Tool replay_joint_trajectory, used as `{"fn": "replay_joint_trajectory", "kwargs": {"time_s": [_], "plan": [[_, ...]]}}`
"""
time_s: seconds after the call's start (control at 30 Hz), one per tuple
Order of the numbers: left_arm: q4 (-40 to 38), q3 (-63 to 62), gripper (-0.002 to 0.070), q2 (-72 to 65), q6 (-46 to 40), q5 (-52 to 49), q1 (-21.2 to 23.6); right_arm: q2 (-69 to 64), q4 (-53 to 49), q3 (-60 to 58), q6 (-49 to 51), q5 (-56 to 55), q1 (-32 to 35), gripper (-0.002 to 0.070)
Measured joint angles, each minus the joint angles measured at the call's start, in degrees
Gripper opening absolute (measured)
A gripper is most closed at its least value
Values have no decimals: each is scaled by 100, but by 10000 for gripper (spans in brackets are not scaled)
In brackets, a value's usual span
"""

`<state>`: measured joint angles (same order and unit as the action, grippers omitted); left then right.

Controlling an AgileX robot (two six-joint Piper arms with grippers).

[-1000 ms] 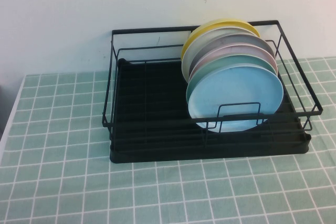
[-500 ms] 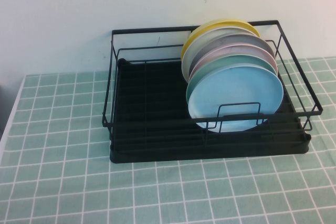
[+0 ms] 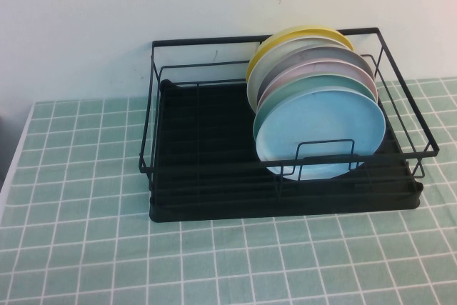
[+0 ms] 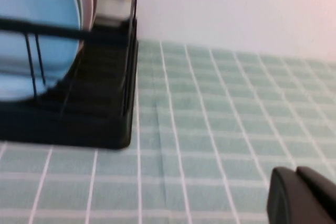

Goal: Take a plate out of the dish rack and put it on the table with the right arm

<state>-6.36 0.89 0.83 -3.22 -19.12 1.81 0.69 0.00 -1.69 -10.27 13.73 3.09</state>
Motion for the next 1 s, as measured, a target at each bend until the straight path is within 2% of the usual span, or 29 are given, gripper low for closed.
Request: {"fn": "replay_joint_trajectory", "kwargs": {"time_s": [0.4, 0.57, 0.73, 0.87, 1.0], "plan": [[0, 0, -3, 0, 0, 0, 0, 0, 0, 0, 179, -3901, 0, -1], [0, 0, -3, 0, 0, 0, 0, 0, 199, 0, 215, -4631, 0, -1], [0, 0, -3, 0, 0, 0, 0, 0, 668, 74, 206, -4444, 0, -1], [0, 0, -3, 0, 0, 0, 0, 0, 762, 797, -70, -2772, 0, -1], [0, 0, -3, 0, 0, 0, 0, -375, 775, 2080, -456, -816, 0, -1]]}}
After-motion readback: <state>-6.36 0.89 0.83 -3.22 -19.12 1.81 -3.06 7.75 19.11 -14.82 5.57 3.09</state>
